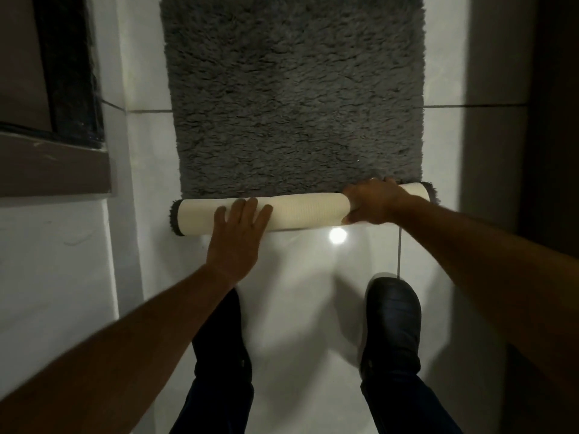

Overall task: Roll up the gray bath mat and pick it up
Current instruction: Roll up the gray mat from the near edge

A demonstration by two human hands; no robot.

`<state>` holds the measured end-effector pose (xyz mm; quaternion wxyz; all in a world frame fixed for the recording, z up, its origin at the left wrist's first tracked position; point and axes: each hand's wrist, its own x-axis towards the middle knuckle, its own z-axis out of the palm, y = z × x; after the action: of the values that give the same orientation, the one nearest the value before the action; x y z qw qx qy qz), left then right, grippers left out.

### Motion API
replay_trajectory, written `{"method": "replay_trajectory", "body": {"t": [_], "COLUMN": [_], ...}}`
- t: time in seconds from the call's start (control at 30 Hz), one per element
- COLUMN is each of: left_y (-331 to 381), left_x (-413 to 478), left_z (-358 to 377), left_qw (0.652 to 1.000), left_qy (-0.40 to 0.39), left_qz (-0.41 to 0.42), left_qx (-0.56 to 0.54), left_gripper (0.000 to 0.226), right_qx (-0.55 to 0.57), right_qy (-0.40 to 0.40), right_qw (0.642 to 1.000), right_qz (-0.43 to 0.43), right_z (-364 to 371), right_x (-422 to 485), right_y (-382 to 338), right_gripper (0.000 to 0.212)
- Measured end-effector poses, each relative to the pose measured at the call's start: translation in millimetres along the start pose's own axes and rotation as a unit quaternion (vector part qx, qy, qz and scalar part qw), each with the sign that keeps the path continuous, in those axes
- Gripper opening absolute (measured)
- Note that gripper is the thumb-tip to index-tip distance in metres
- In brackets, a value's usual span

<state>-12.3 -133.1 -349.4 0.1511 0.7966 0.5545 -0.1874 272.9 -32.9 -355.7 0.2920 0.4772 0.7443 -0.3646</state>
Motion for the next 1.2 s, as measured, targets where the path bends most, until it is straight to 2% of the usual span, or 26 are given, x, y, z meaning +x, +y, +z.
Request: {"method": "replay_trajectory", "body": {"t": [0.03, 0.1, 0.2, 0.23, 0.27, 0.37, 0.43, 0.53, 0.63, 0.7, 0.77, 0.87, 0.9, 0.97, 1.07, 1.13, 1.2], "left_y": [2, 4, 2, 0, -3, -10, -13, -15, -19, -23, -22, -15, -14, -16, -31, -39, -41], "left_x": [-6, -4, 19, 30, 41, 72, 85, 87, 78, 75, 67, 47, 43, 44, 70, 80, 74], "left_z": [5, 13, 11, 9, 4, -12, -21, -27, -21, -17, -21, -12, -13, -15, -25, -29, -26], "left_qw": [1.000, 0.999, 0.996, 0.997, 0.996, 0.993, 0.991, 0.996, 0.997, 0.997, 0.998, 0.987, 0.982, 0.972, 0.945, 0.948, 0.985], "left_qy": [-0.003, -0.050, -0.081, -0.074, -0.070, -0.082, -0.060, 0.007, -0.001, 0.000, -0.034, -0.157, -0.188, -0.225, -0.269, -0.244, -0.118], "left_qz": [0.009, 0.002, -0.025, -0.035, -0.045, -0.082, -0.121, -0.092, -0.053, -0.040, -0.023, 0.006, 0.012, 0.016, -0.024, -0.036, -0.024], "left_qx": [0.005, 0.001, 0.008, 0.009, 0.007, -0.004, -0.021, -0.001, 0.049, 0.061, 0.038, -0.015, -0.028, -0.072, -0.186, -0.202, -0.123], "left_gripper": [0.076, 0.099, 0.128, 0.133, 0.136, 0.140, 0.138, 0.124, 0.100, 0.081, 0.074, 0.078, 0.081, 0.084, 0.089, 0.096, 0.100], "right_qx": [-0.005, -0.025, -0.043, -0.057, -0.074, -0.111, -0.114, -0.111, -0.128, -0.113, -0.089, -0.041, -0.031, -0.031, -0.048, -0.066, -0.068], "right_qy": [0.011, 0.084, 0.252, 0.277, 0.273, 0.193, 0.179, 0.190, 0.206, 0.206, 0.166, 0.061, 0.048, 0.071, 0.183, 0.178, 0.165], "right_qw": [1.000, 0.996, 0.967, 0.959, 0.959, 0.975, 0.976, 0.973, 0.968, 0.971, 0.982, 0.997, 0.998, 0.997, 0.982, 0.982, 0.983], "right_qz": [-0.001, -0.009, -0.022, -0.027, -0.025, 0.019, 0.048, 0.069, 0.055, 0.039, 0.020, 0.012, 0.018, 0.027, 0.004, 0.009, 0.038], "right_z": [-1, 5, 27, 33, 37, 28, 11, -10, -9, -3, 4, 26, 30, 41, 66, 73, 62], "right_x": [1, -5, -24, -28, -30, -15, 2, 17, 17, 12, -1, -16, -21, -32, -50, -50, -33], "right_y": [-2, -2, -1, 1, 0, -4, -7, -7, -8, -7, -7, -10, -12, -17, -21, -22, -22], "right_gripper": [0.065, 0.078, 0.068, 0.067, 0.072, 0.108, 0.117, 0.098, 0.075, 0.067, 0.066, 0.073, 0.077, 0.086, 0.097, 0.110, 0.123]}}
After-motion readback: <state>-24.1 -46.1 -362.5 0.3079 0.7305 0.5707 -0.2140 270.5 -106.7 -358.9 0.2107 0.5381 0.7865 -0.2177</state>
